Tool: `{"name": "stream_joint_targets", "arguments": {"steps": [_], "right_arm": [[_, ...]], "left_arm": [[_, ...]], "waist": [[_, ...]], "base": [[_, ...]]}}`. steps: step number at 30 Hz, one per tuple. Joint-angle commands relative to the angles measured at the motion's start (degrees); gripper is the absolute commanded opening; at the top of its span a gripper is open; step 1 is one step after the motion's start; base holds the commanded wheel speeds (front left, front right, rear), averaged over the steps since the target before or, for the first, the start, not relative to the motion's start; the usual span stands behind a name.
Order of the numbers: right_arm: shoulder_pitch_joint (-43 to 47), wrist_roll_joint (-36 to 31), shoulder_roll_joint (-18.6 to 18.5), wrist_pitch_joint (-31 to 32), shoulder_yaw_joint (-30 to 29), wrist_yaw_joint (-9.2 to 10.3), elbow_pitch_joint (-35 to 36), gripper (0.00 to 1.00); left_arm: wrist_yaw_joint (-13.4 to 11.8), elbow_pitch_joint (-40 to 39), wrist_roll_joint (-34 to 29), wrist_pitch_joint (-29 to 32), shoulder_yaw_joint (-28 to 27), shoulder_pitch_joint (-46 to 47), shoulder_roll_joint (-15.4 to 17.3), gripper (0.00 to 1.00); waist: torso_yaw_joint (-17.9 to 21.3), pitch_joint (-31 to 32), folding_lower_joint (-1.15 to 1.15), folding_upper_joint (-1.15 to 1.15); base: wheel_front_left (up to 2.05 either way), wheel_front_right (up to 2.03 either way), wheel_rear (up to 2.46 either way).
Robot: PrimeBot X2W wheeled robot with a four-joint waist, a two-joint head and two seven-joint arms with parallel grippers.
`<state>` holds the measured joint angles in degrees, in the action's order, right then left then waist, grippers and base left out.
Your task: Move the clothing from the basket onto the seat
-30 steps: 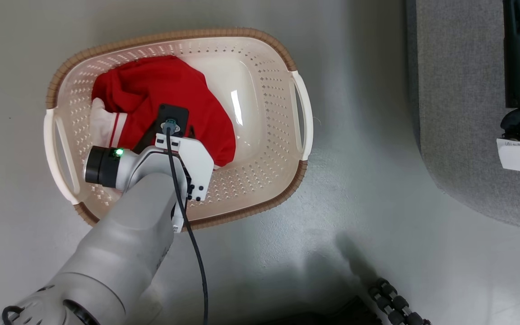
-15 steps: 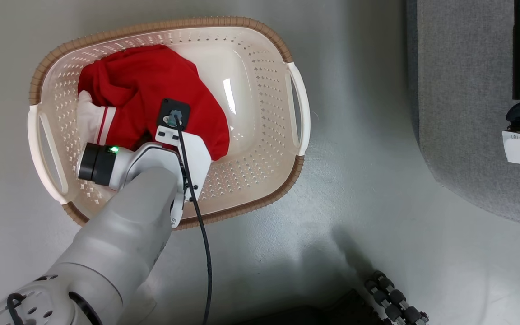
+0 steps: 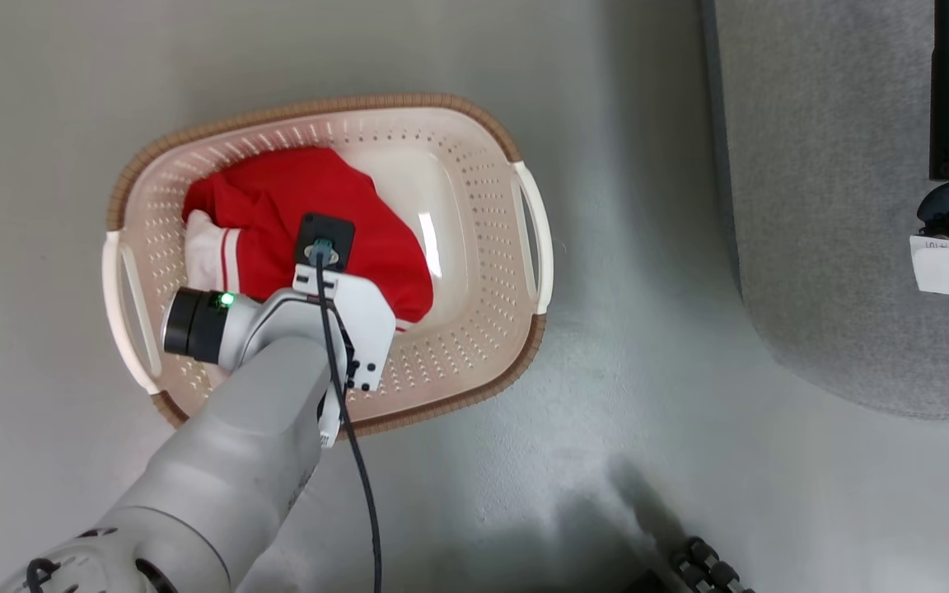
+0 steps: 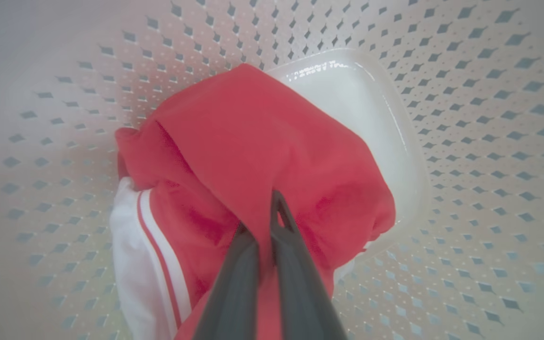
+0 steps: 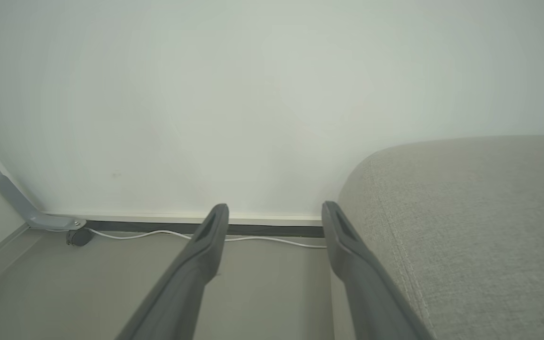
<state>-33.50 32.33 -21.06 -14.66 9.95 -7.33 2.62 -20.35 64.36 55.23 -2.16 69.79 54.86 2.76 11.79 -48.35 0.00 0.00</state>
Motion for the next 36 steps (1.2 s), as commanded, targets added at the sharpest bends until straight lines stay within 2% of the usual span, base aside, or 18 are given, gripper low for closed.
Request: {"name": "stream_joint_targets", "arguments": {"steps": [1,7,13,17,24,32,36], "right_arm": [[2.4,-0.2,-0.7,-0.3,0.5,-0.16,0.7,1.00],[3.5,-0.9,-0.4,-0.3,1.0,-0.16,-1.4,1.00],[5.5,-1.7,-0.2,-0.3,1.4,-0.16,-4.0,1.00],[7.0,-2.1,-0.1,-0.3,1.2,-0.16,-5.2,1.00],[11.0,-3.7,0.9,-0.3,0.6,-0.16,-8.1,1.00],[15.7,-6.0,2.8,-0.3,0.9,-0.16,-12.7,1.00],[17.6,-7.0,3.9,-0.3,1.2,-0.16,-15.3,1.00]], "left_arm": [[0.5,-0.2,0.8,-2.1,-0.5,-1.6,0.1,0.00],[4.7,2.6,2.4,-9.0,-0.6,-3.7,0.1,0.00],[6.6,0.6,3.5,-12.3,-0.6,-6.0,0.1,0.00],[6.7,-1.5,2.9,-12.8,-1.2,-6.9,0.1,0.00],[5.0,-9.6,-5.3,-12.8,-10.1,-10.6,0.1,0.00],[5.1,-19.3,-17.3,-12.8,-21.3,-16.9,0.1,0.00],[6.1,-24.3,-22.8,-12.8,-26.0,-19.8,0.2,0.00]], "waist": [[-0.5,2.4,0.00,0.00],[-1.1,7.8,0.00,0.00],[-2.5,14.0,0.00,0.00],[-3.4,17.2,0.00,0.00],[-5.4,24.7,0.00,0.00],[-7.2,32.2,0.00,0.00],[-7.8,35.4,0.00,0.00]], "base": [[0.00,0.00,0.00],[0.00,0.00,0.00],[0.00,0.00,0.00],[0.00,0.00,0.00],[0.00,0.00,0.00],[0.00,0.00,0.00],[0.00,0.00,0.00]]}}
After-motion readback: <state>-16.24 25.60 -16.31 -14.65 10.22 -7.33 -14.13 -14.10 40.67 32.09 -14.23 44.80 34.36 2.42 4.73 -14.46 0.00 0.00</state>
